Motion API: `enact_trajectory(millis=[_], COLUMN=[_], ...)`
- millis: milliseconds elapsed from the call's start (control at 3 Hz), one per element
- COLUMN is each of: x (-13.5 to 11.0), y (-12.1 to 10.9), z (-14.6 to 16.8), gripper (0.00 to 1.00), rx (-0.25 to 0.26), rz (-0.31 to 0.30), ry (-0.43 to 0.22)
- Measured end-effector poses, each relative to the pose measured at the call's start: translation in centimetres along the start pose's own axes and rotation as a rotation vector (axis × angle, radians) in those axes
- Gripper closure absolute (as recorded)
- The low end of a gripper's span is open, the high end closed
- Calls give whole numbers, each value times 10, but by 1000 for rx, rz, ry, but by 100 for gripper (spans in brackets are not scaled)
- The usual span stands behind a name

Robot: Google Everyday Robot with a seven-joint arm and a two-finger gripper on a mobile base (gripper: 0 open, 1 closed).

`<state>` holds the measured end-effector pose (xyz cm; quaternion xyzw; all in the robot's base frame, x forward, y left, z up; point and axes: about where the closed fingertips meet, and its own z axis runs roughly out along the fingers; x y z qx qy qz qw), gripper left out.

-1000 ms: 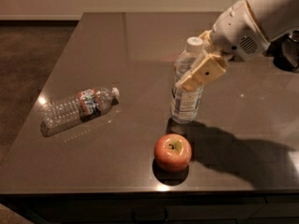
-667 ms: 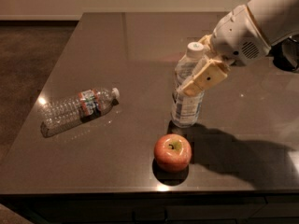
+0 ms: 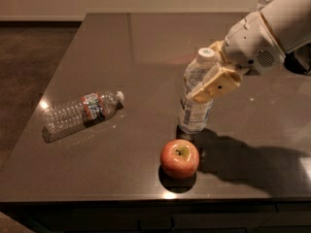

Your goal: Move blue plastic bottle near apple

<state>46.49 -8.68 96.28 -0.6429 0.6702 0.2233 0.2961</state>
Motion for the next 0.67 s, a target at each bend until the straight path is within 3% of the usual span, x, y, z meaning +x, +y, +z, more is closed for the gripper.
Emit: enact_trajectory(millis=[333,667], x=[8,8], y=[6,6], z=[5,5], gripper=[0,0], rx=[-25,-25], rz=[3,3], ry=[-20,-20])
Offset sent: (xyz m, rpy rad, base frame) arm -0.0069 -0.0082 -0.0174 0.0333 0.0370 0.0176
